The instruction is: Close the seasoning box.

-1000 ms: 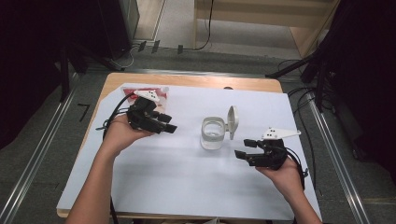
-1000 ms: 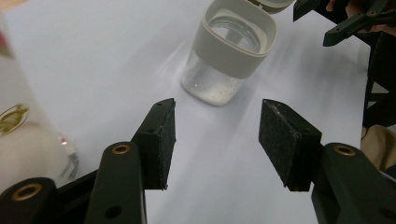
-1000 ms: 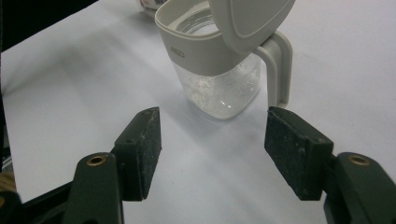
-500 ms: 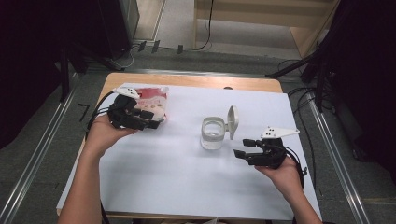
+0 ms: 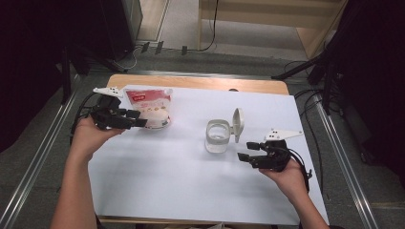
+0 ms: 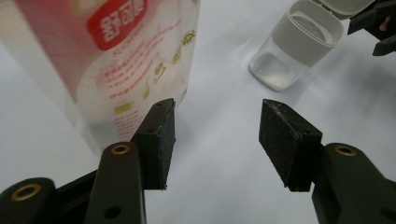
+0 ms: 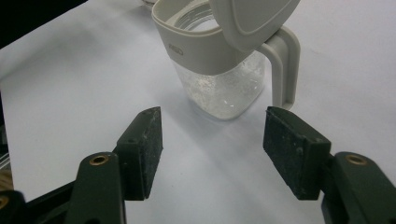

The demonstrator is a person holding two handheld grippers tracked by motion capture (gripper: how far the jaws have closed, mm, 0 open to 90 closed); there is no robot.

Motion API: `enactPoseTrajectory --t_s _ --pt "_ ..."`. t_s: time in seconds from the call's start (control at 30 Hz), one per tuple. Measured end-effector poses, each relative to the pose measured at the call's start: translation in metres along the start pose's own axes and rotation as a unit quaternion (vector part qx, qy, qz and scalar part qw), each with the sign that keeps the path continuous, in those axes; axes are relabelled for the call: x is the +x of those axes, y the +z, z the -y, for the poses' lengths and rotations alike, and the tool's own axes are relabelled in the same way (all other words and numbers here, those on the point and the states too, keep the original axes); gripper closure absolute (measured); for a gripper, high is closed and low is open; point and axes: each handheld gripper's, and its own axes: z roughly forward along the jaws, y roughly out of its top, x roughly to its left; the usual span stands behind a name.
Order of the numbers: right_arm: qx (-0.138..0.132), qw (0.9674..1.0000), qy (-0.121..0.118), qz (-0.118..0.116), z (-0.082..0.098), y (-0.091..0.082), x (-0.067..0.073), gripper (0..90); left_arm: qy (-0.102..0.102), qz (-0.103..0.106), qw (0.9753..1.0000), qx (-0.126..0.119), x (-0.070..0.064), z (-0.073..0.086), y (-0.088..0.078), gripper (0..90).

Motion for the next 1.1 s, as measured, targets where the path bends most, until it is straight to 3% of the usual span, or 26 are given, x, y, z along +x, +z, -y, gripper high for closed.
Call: enactPoseTrajectory --t_s 0.37,0.6,1.1 --pt "-0.001 1.0000 0.004 0.005 0.001 -0.001 0.000 38.3 -0.027 -0.029 0.9992 -0.011 0.019 0.009 -0.018 46.5" --pt "0.002 0.9999 0.004 0.009 0.004 -0.003 -0.001 38.5 -0.042 -0.047 0.9979 -0.016 0.034 0.009 -0.014 43.1" --pt "0.000 0.9997 0.009 0.021 0.012 -0.009 0.003 38.9 -0.016 -0.032 0.9989 -0.029 0.040 -0.015 0.008 43.7"
